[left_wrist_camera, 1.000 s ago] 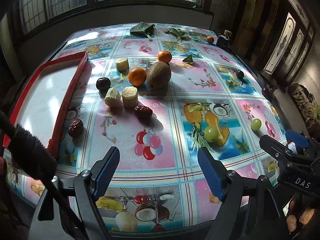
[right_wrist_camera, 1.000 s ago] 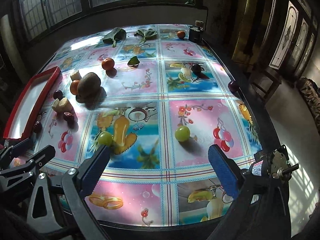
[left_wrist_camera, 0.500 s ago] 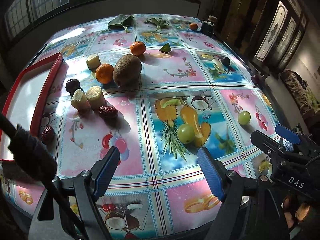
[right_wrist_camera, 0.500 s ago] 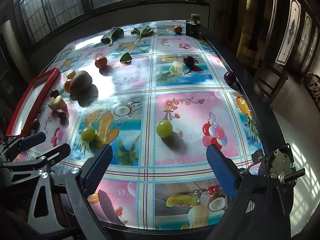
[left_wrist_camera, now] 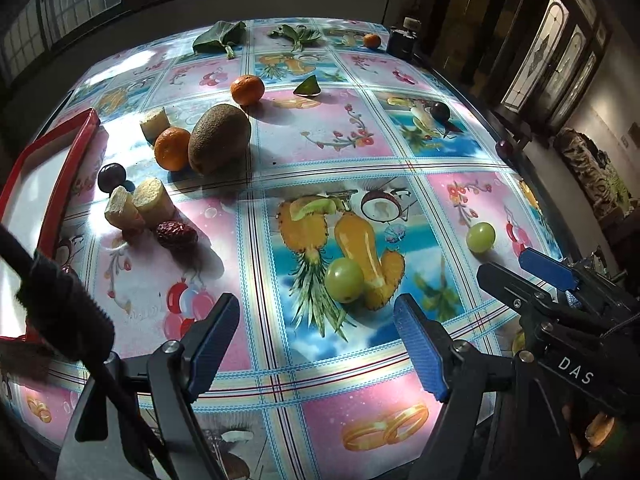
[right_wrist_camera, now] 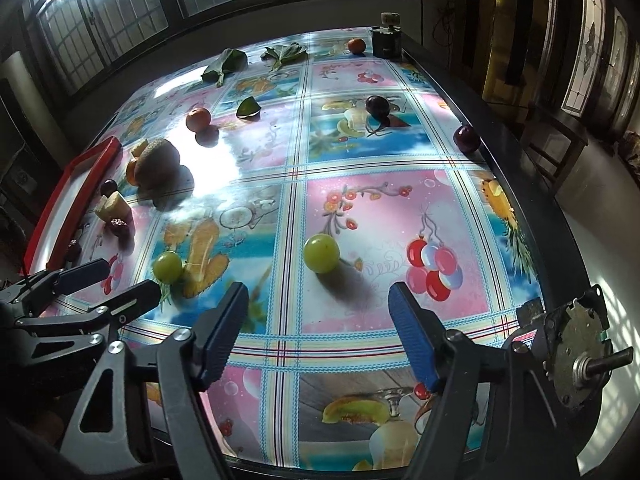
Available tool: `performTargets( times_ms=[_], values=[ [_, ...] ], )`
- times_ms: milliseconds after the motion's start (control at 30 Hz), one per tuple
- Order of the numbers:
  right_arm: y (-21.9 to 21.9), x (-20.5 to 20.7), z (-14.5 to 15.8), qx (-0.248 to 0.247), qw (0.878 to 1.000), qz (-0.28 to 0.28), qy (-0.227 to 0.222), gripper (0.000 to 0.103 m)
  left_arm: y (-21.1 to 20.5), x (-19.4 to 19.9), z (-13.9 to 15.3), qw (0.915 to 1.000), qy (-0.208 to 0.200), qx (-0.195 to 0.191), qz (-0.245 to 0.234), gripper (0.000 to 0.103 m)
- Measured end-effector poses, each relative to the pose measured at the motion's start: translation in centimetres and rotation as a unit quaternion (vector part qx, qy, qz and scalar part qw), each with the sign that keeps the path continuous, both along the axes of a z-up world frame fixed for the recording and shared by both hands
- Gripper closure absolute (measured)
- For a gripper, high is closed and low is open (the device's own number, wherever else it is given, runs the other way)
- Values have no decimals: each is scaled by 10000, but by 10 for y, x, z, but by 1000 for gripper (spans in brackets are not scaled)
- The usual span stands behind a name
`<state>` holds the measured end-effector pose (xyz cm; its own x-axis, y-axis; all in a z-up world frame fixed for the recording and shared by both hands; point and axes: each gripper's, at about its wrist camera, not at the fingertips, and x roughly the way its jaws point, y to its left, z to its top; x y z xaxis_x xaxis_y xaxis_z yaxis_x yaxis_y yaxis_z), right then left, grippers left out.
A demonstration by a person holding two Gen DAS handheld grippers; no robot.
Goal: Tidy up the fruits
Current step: 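Lower the left tool onto one green grape while the right tool lowers onto another, then close the left tool on a green grape while the right tool closes on another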
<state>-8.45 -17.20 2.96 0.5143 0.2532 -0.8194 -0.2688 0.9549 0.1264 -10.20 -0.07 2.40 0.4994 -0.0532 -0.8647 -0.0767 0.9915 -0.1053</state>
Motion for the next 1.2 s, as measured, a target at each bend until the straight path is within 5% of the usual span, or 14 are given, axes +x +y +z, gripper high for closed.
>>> performTargets(
  times_ms=[533, 667, 933, 1033, 1067, 1200],
  values=[
    [6, 15, -7, -101, 9999, 9, 103, 38, -1, 6, -4, 10000, -24, 40, 0, 25],
    [6, 18, -9, -90, 9999, 49, 94, 46, 1, 10, -8, 10000, 46, 3, -11, 38],
    [14, 24, -17, -197, 9997, 132, 111, 49, -5, 22, -16, 9998, 102, 68, -181, 47],
    [18, 27, -18, -249, 9996, 154, 25, 52, -7, 24, -16, 9996, 41, 195, -209, 70],
    [19, 27, -18, -278, 9995, 164, -10, 55, -6, 24, -16, 9996, 34, 202, -204, 80],
    [21, 28, -18, -275, 9993, 228, -50, 78, 0, 21, -15, 9997, 21, 128, -193, 81]
  ],
)
